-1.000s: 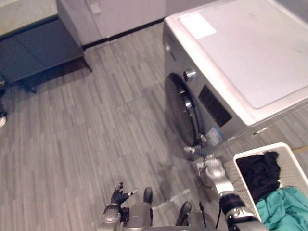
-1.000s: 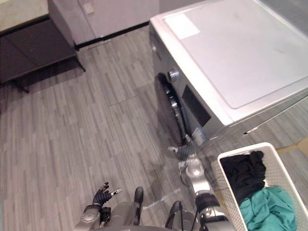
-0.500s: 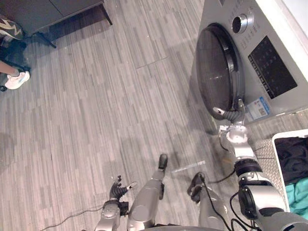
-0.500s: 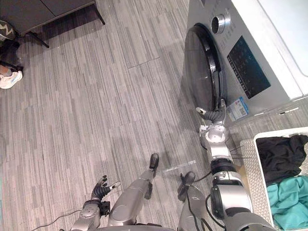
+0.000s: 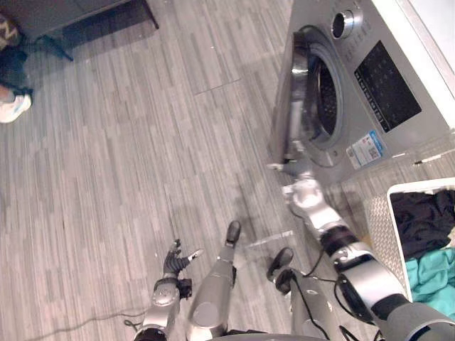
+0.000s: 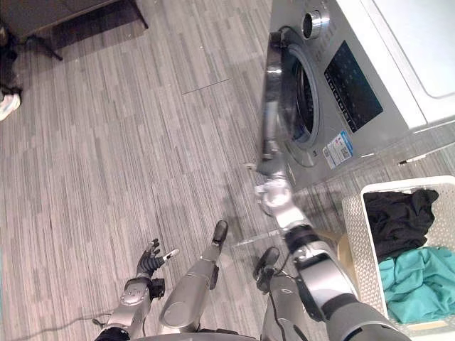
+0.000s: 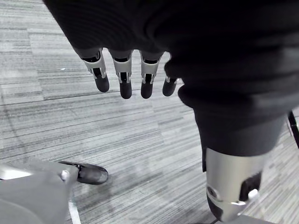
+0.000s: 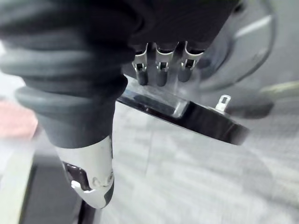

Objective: Pick up the laundry basket with both hands and put the clothes into the washing machine.

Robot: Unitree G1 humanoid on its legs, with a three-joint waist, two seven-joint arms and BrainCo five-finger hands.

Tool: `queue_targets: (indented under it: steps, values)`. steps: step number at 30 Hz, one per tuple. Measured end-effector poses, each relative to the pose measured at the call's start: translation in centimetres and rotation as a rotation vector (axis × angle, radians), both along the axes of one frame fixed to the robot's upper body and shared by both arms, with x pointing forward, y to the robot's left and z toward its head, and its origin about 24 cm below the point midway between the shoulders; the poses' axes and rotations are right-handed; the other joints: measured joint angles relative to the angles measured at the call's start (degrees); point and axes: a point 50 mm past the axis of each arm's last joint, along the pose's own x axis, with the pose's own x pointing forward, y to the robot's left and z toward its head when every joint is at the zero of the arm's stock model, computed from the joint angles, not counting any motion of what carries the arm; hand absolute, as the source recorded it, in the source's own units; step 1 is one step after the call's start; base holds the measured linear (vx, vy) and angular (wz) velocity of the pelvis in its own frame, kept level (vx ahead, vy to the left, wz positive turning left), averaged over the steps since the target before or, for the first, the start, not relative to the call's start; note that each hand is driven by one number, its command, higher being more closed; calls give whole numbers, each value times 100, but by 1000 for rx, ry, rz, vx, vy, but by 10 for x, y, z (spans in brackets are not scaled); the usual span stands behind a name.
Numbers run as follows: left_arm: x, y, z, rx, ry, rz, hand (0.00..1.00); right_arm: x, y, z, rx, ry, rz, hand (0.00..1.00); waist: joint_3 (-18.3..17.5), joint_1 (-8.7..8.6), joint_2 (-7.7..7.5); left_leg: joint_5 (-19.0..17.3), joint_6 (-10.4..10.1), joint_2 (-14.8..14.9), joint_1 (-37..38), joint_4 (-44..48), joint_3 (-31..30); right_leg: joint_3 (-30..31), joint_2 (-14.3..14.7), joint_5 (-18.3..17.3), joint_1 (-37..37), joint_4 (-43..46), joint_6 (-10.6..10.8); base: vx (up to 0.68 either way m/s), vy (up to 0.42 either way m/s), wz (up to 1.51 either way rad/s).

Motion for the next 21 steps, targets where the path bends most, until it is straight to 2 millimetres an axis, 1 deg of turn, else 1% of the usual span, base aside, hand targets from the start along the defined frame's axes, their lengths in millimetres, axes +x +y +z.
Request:
queue_targets:
  steps: [1, 2, 3, 4, 6, 8, 10, 11, 12, 13, 14, 15, 16, 17, 18, 19, 20, 21]
  values:
    - [4, 3, 5, 4, -32, 4, 0, -7, 25, 33, 40, -113, 102, 0, 12, -13, -3, -10, 169, 65, 62, -184, -71, -131, -74, -199, -64, 316, -18, 95, -105, 95]
    - [7, 1, 8, -2, -45, 0, 0, -13, 38, 60, 67, -204, 161, 0, 15, 51, -29, 49, 124, 25, 0, -223, -253, -93, -122, -247, -137, 527, -78, 108, -147, 97]
    - [8, -1, 8, -5, -46, -6, 0, -14, 42, 68, 73, -232, 177, 0, 16, 99, -30, 62, 108, 11, -24, -227, -329, -45, -127, -265, -157, 567, -97, 47, -108, 69]
    - [7, -3, 8, -6, -44, -19, 0, -17, 47, 77, 86, -259, 198, 0, 36, 170, -73, 70, 95, 3, -32, -227, -362, 69, -124, -295, -181, 633, -90, 58, -91, 38]
    - [4, -5, 5, -7, -32, -27, 0, -20, 46, 76, 103, -264, 209, 0, 58, 163, -130, 70, 94, -3, -27, -229, -322, 253, -104, -296, -205, 634, -86, 47, -27, 7]
    - [4, -5, 5, -7, -33, -30, 0, -17, 30, 64, 110, -235, 181, 0, 101, 93, -210, 70, 94, 9, -30, -234, -158, 451, -54, -249, -257, 533, -87, 0, 11, -38]
    - [14, -6, 14, -3, -70, -38, 0, -15, 7, 46, 93, -199, 141, 0, 156, 50, -297, 68, 97, 90, -34, -238, 75, 703, 71, -84, -335, 359, -92, -71, 27, -70]
    - [22, -5, 22, 4, -108, -44, 0, -16, -15, 26, 84, -160, 97, 0, 203, -86, -379, 66, 98, 154, -34, -258, 257, 881, 177, 72, -370, 186, -89, -88, 28, -77]
    - [25, -4, 26, 9, -124, -47, 0, -19, -23, 17, 89, -140, 80, 0, 215, -136, -433, 65, 99, 182, -38, -274, 347, 955, 209, 131, -397, 108, -74, -90, 26, -76]
    - [28, -2, 30, 17, -140, -50, 0, -22, -35, 4, 95, -108, 55, 0, 235, -213, -490, 64, 99, 220, -26, -319, 439, 1061, 260, 217, -424, 17, -75, -79, 23, -67]
    - [35, 0, 35, 28, -161, -58, 0, -27, -51, -13, 103, -66, 21, 0, 271, -375, -564, 64, 100, 263, -12, -353, 578, 1181, 324, 321, -446, -115, -58, -84, 25, -73]
    - [44, -1, 44, 36, -190, -66, 0, -35, -66, -28, 112, -31, -15, 0, 264, -494, -627, 60, 106, 285, -29, -368, 692, 1327, 371, 411, -518, -196, -55, -62, 20, -63]
    - [50, -1, 49, 42, -209, -70, 0, -39, -73, -35, 114, -16, -27, 0, 274, -533, -650, 57, 112, 300, -33, -375, 767, 1376, 385, 444, -539, -217, -54, -48, 11, -63]
    - [64, -2, 63, 56, -251, -83, 0, -47, -85, -44, 127, 2, -51, 0, 285, -593, -693, 51, 121, 332, -61, -377, 906, 1495, 421, 524, -613, -256, -69, -47, -5, -53]
    - [80, -2, 80, 89, -308, -95, 0, -53, -94, -47, 131, 7, -64, 0, 291, -712, -726, 51, 121, 364, -126, -358, 974, 1573, 466, 584, -699, -295, -74, -49, -15, -49]
    - [89, 0, 91, 109, -341, -100, 0, -55, -97, -48, 132, 6, -68, 0, 298, -754, -765, 51, 121, 379, -160, -345, 1022, 1617, 479, 605, -758, -292, -84, -81, -42, -43]
    - [109, 5, 118, 151, -417, -95, 0, -59, -101, -47, 140, -1, -72, 0, 336, -840, -836, 51, 121, 421, -223, -312, 1135, 1705, 525, 669, -862, -300, -127, -76, -47, -51]
    - [130, 13, 147, 204, -483, -84, 0, -61, -105, -48, 151, -3, -82, 0, 337, -863, -921, 50, 122, 474, -319, -273, 1259, 1804, 593, 745, -971, -361, -123, -81, -50, -50]
